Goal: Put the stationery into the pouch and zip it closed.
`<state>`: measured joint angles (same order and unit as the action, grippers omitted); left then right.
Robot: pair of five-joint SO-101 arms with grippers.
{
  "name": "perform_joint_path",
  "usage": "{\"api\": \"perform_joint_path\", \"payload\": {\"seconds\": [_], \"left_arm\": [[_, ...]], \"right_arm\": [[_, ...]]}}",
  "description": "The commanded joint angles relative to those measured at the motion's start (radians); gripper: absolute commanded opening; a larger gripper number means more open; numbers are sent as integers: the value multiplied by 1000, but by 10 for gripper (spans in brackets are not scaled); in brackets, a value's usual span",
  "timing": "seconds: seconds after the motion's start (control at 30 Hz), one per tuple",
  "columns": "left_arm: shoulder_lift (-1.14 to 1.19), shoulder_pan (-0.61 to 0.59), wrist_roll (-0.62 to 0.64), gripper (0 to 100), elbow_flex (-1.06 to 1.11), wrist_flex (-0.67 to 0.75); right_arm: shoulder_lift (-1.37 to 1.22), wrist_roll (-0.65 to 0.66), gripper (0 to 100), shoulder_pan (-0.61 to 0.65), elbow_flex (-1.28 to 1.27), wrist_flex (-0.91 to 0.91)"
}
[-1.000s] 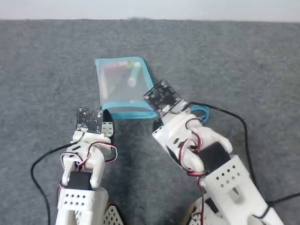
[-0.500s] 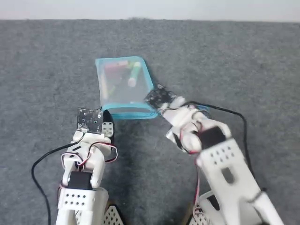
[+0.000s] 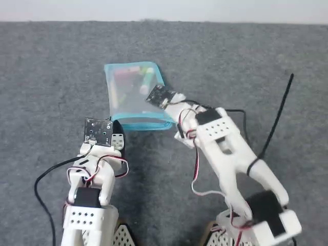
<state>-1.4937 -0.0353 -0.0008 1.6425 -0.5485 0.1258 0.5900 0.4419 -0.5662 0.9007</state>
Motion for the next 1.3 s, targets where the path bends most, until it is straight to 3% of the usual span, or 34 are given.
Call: {"api": "perform_joint_path", "payload": {"seconds": [0.0, 0.13, 0.2, 0.27, 0.4, 0.6, 0.8, 0.9, 1.03, 1.13, 1.27], "left_arm": [[-18, 3, 12, 12, -25, 38], [-18, 5, 12, 12, -25, 38], [-18, 9, 12, 12, -24, 38], [-18, 11, 12, 12, -24, 43], [-18, 12, 14, 12, -25, 43], [-18, 11, 14, 12, -22, 40], [-18, 11, 14, 12, -22, 40], [-18, 11, 14, 12, -25, 41], [-18, 2, 14, 12, -24, 38], [-18, 2, 14, 12, -24, 38], [-18, 2, 14, 12, -24, 38]], "right_arm": [[-30, 14, 212, -48, 81, -31], [-50, 6, 0, -58, 120, 48], [-31, 0, 32, -53, 180, 186], [-1, -69, 2, -16, 273, 332], [13, -203, 6, 119, 462, 507], [-97, -308, 6, 289, 689, 553], [-295, -413, 7, 311, 914, 539], [-380, -494, 33, 331, 959, 443], [-409, -535, 173, 328, 973, 387], [-374, -523, 256, 306, 980, 438], [-231, -456, 252, 260, 956, 538]]}}
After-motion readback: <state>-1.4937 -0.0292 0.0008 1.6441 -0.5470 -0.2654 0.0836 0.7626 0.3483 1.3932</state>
